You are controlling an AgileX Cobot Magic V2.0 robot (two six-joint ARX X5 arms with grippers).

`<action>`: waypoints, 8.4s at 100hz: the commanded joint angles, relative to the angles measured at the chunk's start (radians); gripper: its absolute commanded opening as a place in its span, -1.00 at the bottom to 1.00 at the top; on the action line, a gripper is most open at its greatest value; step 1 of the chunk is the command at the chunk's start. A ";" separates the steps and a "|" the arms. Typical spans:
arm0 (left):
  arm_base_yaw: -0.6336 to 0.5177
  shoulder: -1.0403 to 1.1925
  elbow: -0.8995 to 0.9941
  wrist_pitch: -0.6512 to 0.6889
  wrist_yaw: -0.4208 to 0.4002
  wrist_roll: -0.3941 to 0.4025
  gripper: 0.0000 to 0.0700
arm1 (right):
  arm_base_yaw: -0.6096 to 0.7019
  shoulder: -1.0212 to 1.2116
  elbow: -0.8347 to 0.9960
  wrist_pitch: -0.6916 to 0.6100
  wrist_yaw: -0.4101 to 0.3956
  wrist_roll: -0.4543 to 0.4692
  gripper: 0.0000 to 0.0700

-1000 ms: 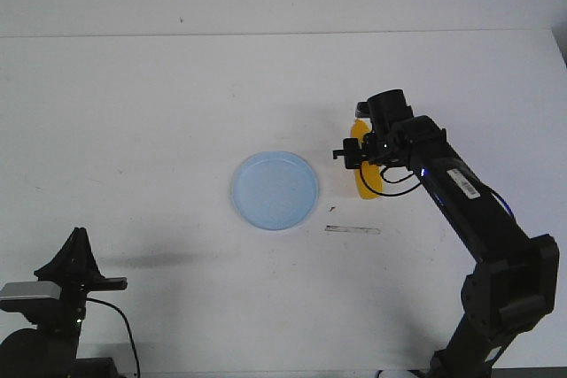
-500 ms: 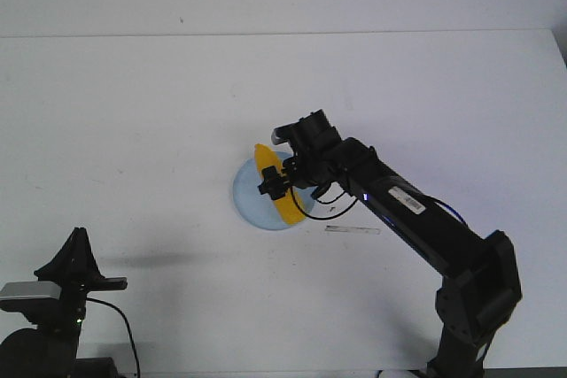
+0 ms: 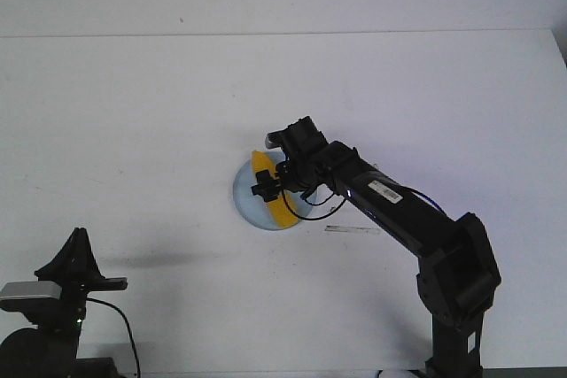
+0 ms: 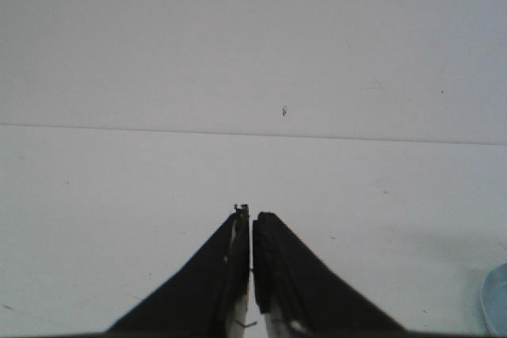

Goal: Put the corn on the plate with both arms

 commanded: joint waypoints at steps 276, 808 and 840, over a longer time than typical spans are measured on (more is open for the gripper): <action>0.003 -0.002 0.006 0.009 -0.003 0.013 -1.00 | -0.573 -1.731 -1.141 0.457 0.362 -0.244 -0.95; -0.022 -0.022 -0.387 0.344 0.006 0.031 -1.00 | -0.573 -1.943 -1.313 0.565 0.467 -0.259 -0.95; -0.022 -0.022 -0.387 0.344 0.006 0.031 -1.00 | -0.571 -1.943 -1.406 0.637 0.465 -0.260 -0.95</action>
